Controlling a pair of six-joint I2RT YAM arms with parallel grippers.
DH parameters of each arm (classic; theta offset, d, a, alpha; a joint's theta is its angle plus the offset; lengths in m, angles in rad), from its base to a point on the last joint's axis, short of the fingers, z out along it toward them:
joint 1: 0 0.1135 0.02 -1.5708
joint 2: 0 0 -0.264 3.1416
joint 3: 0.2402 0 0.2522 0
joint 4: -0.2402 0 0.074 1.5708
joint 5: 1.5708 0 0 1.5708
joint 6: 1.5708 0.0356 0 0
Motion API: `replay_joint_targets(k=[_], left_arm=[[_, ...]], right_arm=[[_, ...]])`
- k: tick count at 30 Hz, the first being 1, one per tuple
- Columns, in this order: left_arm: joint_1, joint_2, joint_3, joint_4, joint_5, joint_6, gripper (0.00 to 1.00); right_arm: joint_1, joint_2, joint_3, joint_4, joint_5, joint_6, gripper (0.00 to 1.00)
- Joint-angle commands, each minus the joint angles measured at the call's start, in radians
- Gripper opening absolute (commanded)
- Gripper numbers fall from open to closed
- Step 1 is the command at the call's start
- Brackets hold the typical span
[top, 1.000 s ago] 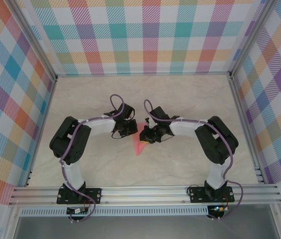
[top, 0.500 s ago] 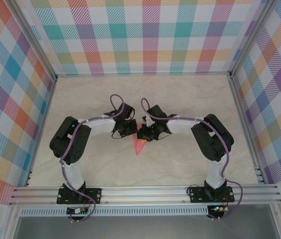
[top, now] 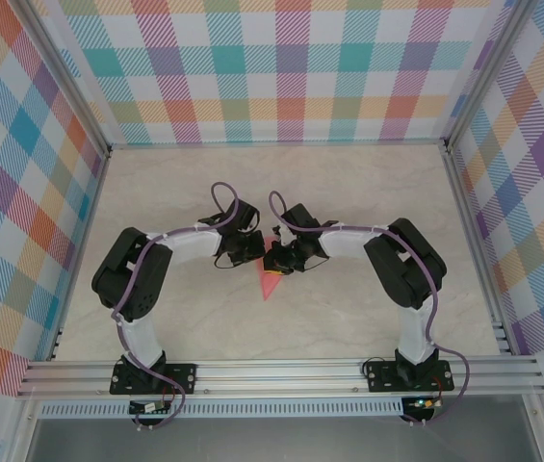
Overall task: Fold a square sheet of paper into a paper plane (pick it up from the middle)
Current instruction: Third fold the triangle at the center of the table.
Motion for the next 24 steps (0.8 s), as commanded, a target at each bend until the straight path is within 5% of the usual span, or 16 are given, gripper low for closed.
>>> replay_joint_targets(k=[1, 24], left_arm=[[0.007, -0.065, -0.023, -0.029, -0.022, -0.004, 0.07], [0.010, -0.136, -0.101, -0.093, -0.139, -0.028, 0.07]], right_arm=[[0.005, 0.021, 0.031, -0.007, -0.014, -0.022, 0.14], [0.007, 0.055, 0.065, -0.039, -0.011, -0.049, 0.14]])
